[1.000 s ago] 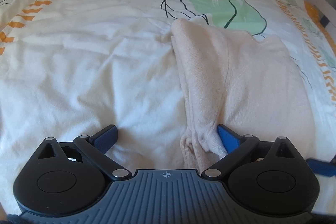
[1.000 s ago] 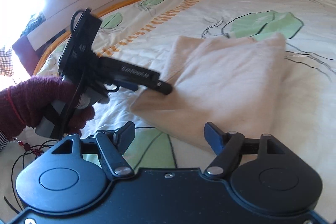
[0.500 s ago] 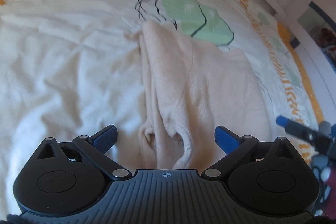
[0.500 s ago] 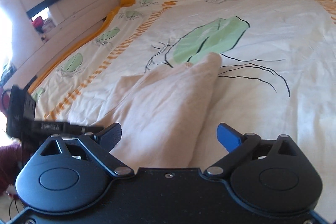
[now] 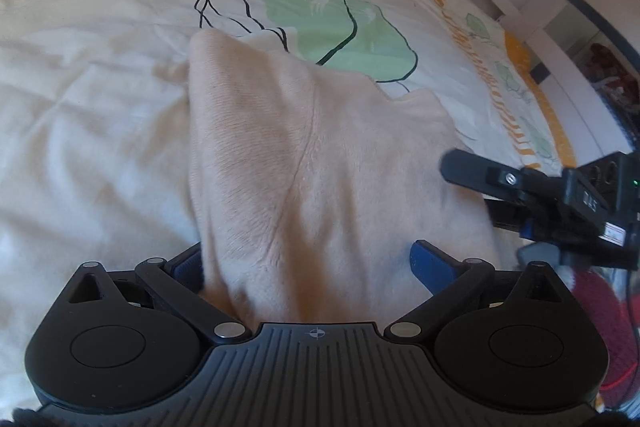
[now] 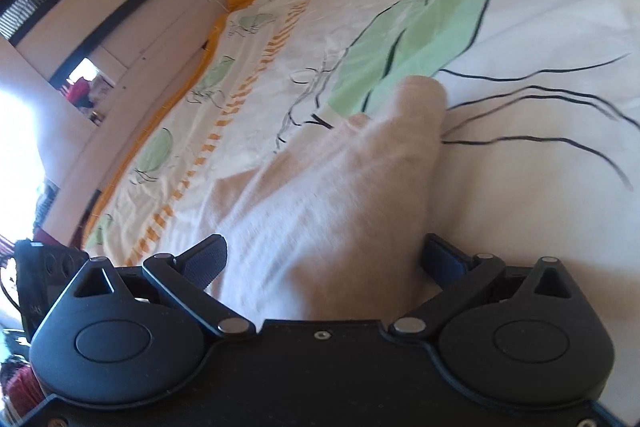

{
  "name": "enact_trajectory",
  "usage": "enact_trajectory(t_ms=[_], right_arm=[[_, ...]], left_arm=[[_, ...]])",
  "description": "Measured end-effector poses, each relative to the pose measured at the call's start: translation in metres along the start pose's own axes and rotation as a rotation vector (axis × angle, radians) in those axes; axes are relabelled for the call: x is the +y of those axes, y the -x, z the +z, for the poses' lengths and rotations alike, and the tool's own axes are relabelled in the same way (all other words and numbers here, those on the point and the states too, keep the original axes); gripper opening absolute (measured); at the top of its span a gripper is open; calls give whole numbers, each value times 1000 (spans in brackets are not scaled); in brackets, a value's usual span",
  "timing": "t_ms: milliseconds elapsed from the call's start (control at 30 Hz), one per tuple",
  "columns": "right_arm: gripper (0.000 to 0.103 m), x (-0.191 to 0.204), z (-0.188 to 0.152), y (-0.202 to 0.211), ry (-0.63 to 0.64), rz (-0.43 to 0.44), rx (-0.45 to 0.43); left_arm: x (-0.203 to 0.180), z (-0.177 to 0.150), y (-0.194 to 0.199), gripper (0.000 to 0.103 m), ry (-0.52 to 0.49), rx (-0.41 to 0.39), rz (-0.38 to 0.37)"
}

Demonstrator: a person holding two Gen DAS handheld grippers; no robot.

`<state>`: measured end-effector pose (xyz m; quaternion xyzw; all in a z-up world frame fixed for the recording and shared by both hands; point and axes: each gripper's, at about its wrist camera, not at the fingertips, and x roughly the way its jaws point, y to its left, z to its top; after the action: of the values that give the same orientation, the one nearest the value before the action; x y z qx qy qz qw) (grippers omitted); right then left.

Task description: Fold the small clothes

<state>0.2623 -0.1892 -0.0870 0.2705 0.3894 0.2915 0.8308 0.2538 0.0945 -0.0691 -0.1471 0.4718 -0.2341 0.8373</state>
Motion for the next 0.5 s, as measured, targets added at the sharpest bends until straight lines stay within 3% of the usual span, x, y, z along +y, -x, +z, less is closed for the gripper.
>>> enact_trajectory(t_ms=[167, 233, 267, 367, 400, 500], right_arm=[[99, -4, 7, -7, -19, 63, 21], [59, -4, 7, -4, -17, 33, 37], [52, -5, 6, -3, -21, 18, 46], [49, 1, 3, 7, -17, -17, 28], [48, 5, 2, 13, -15, -37, 24], [47, 18, -3, 34, -10, -59, 15]], left_arm=[[1, 0, 0, 102, 5, -6, -40], [4, 2, 0, 99, 43, -6, -83], [5, 2, 1, 91, 57, -4, -94], [5, 2, 4, 48, 77, 7, -102], [7, 1, 6, 43, 108, 12, -131], [1, -7, 13, 41, 157, 29, -187]])
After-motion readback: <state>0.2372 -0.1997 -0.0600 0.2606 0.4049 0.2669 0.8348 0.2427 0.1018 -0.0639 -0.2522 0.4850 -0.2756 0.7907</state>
